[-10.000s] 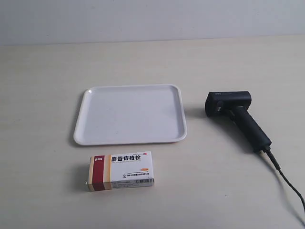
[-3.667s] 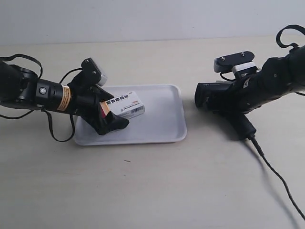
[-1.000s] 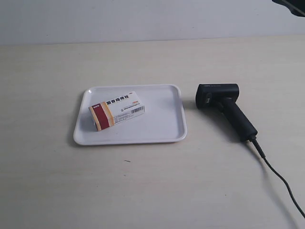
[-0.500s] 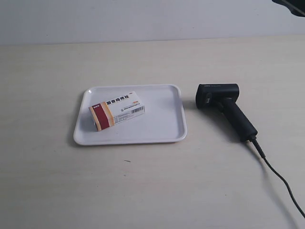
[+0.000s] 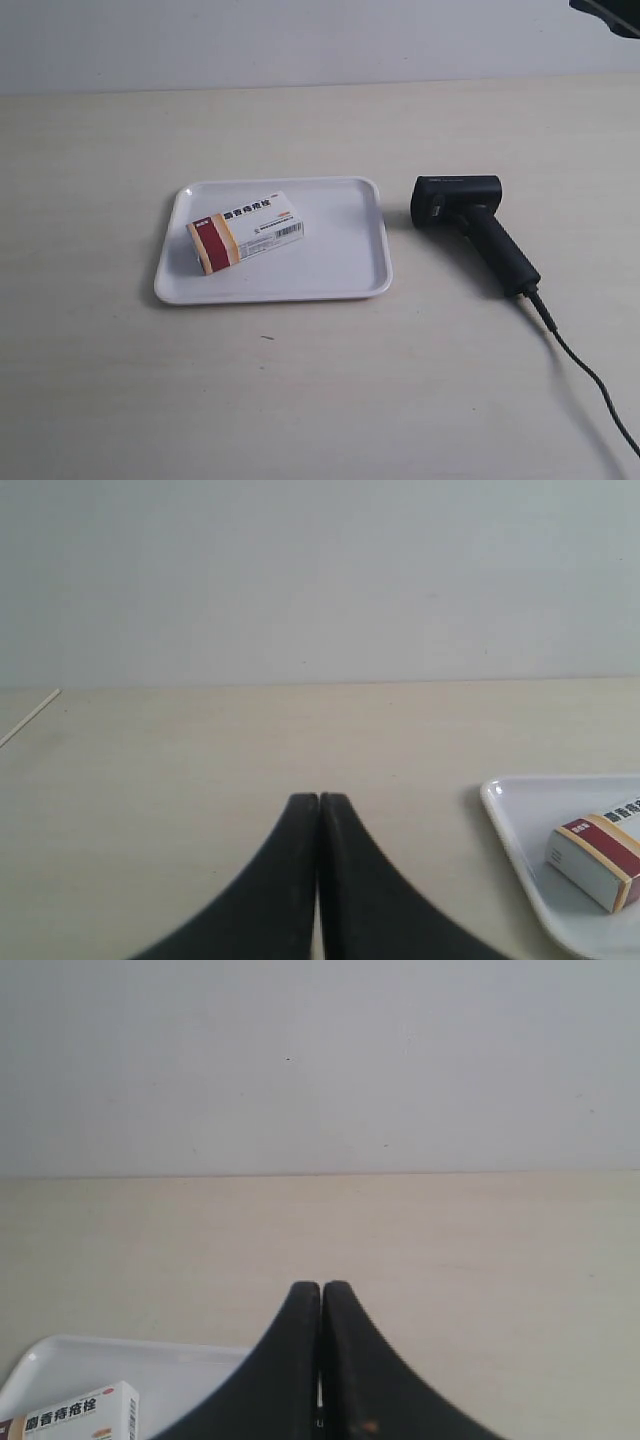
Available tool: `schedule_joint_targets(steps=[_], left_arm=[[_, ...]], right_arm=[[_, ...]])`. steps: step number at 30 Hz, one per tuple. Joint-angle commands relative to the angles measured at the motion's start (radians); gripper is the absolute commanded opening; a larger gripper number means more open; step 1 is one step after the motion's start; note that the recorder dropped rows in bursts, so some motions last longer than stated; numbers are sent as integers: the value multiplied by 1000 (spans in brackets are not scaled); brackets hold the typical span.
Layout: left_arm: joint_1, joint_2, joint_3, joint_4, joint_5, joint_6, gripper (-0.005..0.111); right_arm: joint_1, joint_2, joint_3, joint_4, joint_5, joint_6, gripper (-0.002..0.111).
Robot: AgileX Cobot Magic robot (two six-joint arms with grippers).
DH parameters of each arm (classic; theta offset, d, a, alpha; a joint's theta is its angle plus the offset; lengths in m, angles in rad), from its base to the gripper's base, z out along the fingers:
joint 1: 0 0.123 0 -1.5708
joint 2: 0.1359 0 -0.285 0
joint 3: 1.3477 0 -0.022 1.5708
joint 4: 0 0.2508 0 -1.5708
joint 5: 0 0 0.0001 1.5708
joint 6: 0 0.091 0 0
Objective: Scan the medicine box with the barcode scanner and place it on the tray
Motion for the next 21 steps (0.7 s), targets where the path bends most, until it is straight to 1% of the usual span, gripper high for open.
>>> schedule_joint_targets(steps=[1,10,11,12,14,21], left_arm=[[3,-6,1,-7,2,1,3],[3,-6,1,-7,2,1,3],[3,-6,1,-7,2,1,3],[3,-6,1,-7,2,1,3],[3,-6,1,-7,2,1,3],[3,-6,1,-7,2,1,3]], right_arm=[[2,-5,3,-3,-1,4,1],[-1,-8,3,12,-1,4,1],[-5,-13,9,7,-6,4,1],[-7,-22,27,-42,-27,4,1],[-7,-53,84,-95,-63,4,1],[-7,-318,440,-88,-251,4,1]])
